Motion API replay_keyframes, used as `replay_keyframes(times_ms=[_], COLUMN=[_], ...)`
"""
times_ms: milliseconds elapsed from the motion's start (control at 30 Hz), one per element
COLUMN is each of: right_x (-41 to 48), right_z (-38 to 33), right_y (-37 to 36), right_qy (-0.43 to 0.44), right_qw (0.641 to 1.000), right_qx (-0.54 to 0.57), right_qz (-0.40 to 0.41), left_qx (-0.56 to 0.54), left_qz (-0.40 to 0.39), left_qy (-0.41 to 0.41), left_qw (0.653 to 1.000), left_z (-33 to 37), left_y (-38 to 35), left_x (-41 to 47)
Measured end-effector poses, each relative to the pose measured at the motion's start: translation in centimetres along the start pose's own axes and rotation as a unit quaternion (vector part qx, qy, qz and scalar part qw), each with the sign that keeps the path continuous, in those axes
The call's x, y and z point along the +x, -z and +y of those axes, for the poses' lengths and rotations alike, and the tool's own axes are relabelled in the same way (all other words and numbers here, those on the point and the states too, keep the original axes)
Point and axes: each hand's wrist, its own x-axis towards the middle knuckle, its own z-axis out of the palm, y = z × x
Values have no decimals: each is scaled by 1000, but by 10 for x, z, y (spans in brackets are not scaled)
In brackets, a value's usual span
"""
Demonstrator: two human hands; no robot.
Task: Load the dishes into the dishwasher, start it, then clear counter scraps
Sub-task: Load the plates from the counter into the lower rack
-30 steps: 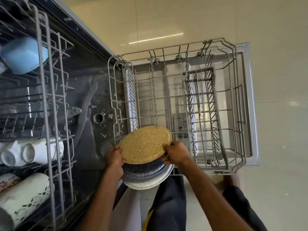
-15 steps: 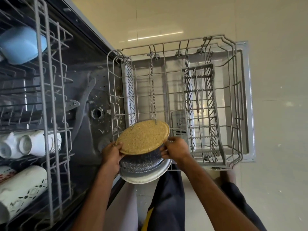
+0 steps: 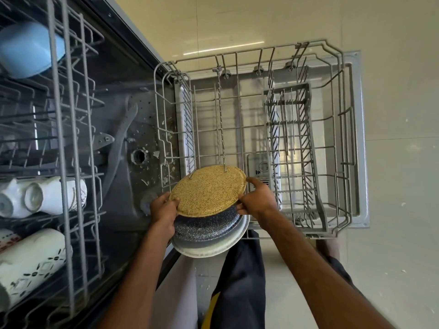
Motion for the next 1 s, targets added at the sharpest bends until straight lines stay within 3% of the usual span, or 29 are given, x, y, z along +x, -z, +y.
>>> replay_keyframes(times_ms=[133,233,467,667,1000], right_x=[2,-2,-9,-9,-11], right_z=[-1,1,7,8,7], right_y=[3,5,1,-11,9], right_qy=[6,27,68,103,139], right_qw=[1000,999,992,979,957], right_qx=[-3,-24,-106,-173,-246], right_qz=[-11,-12,13,28,63], left_qx=[31,95,252,304,293], left_qz=[-3,7,46,26,16], left_qy=[-19,-82,-221,-234,-273], left_qw=[999,992,941,923,916], left_z=[-1,-2,-3,-11,-23], left_y=[3,1,-2,-7,0], left_x=[3,-5,-19,-28,-37])
